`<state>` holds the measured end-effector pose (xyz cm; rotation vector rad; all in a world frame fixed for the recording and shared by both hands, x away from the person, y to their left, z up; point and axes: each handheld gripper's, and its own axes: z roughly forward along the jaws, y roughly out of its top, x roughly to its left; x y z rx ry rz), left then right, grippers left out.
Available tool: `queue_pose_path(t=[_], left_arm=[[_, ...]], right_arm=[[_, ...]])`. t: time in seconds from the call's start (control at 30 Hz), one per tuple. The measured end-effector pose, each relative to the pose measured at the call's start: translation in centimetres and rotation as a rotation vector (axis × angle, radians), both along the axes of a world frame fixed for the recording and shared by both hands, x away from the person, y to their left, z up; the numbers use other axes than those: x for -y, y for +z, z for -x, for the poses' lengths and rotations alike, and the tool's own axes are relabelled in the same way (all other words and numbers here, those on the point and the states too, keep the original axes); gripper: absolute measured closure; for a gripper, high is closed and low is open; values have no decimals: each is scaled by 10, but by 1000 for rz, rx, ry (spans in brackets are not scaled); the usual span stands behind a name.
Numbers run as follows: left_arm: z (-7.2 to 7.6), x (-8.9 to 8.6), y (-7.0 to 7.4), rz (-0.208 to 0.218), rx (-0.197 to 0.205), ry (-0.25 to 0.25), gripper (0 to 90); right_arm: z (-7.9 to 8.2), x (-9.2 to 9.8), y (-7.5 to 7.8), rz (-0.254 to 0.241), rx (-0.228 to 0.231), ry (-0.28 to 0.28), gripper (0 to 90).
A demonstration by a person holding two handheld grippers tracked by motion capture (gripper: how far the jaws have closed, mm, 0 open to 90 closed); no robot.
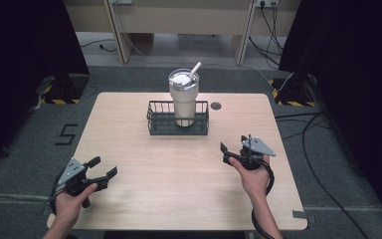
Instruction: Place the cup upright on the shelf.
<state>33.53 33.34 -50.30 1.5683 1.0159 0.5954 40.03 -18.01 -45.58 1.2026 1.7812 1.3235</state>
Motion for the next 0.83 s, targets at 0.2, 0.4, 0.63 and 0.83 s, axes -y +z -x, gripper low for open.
queue_pose_path(t=[0.2,0.4,0.63,0.83], left_arm=[[0,0,0,-1,-1,2,144],[0,0,0,-2,-1,5,144],[0,1,-1,-3,-3,5,144],[-1,2,0,-5,-1,4,144]], right_arm=[[11,10,-6,1,-5,-20,169],[23,18,-16,6,-15,-38,170],[34,27,-26,8,-15,-59,173],[35,26,-27,22,-14,-55,173]])
